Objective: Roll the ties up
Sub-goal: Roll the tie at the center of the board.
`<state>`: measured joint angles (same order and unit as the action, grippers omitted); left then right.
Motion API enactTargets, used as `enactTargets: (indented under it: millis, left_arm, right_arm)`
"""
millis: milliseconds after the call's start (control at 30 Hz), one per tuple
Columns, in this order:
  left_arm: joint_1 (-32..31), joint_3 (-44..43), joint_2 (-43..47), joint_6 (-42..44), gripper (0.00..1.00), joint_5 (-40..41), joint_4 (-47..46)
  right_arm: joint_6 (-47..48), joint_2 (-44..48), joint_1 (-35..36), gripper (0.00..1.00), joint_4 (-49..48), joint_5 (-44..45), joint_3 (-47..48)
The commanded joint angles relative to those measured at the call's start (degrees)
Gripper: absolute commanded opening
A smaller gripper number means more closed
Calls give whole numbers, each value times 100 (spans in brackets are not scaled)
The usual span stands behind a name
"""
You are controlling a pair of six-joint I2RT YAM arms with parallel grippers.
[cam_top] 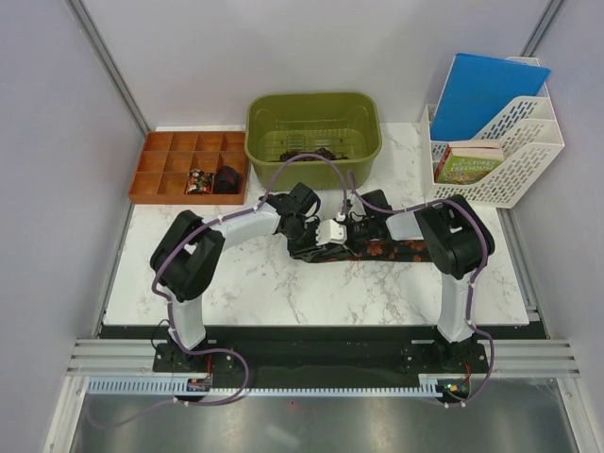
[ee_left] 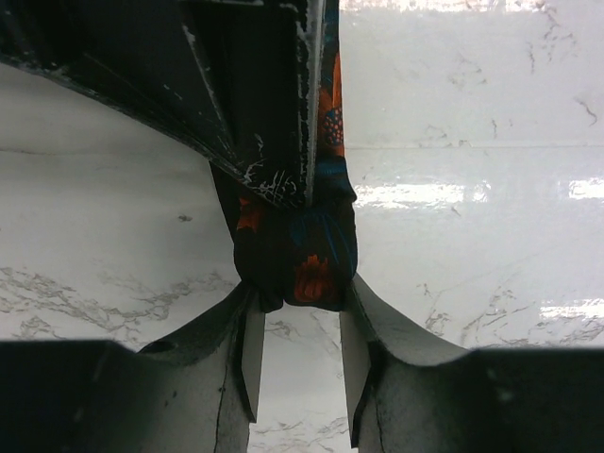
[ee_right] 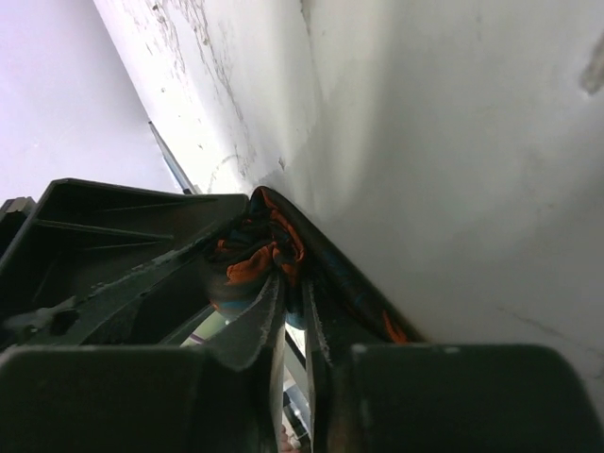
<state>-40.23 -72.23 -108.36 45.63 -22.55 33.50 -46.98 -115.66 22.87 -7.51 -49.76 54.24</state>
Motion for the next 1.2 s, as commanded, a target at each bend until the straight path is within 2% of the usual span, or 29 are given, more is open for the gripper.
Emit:
enactTargets:
  millis: [0, 200, 600, 633, 733, 767, 833, 933, 967, 1067, 1167]
  left_arm:
    - [-187, 349, -116, 482, 11, -154, 245]
    - [-20, 411, -177, 623, 8, -22, 359]
    - [68, 323, -265, 684, 6, -48, 412]
    - [76, 332, -256, 693, 6, -48, 412]
    - [94, 332, -230, 702, 6, -74, 430]
    - [103, 332, -204, 693, 7, -101, 430]
    - [147, 341, -98, 658, 10, -180, 430]
    - [217, 350, 77, 649, 17, -277, 430]
    - [252, 341, 182, 632, 25, -329, 430]
    - [348, 306, 376, 597, 38, -592, 421]
    - [367, 227, 561, 553, 44, -838, 430]
  right_arm:
    - [374, 122, 121, 21, 548, 669, 219]
    - [383, 333, 7, 35, 742, 476, 280]
    - [242, 421, -46, 35, 628, 186, 184]
    - [251, 465, -46, 34, 610, 186, 175]
    - [242, 413, -37, 19, 496, 256, 105]
    - [277, 369, -37, 7, 496, 273, 105]
    - [365, 229, -29, 0, 522, 344, 131]
    - [470, 96, -29, 0, 540, 440, 175]
    - [523, 78, -37, 0, 549, 458, 210]
    - [611, 17, -29, 0, 645, 642, 219]
    - [743, -53, -28, 0, 733, 792, 184]
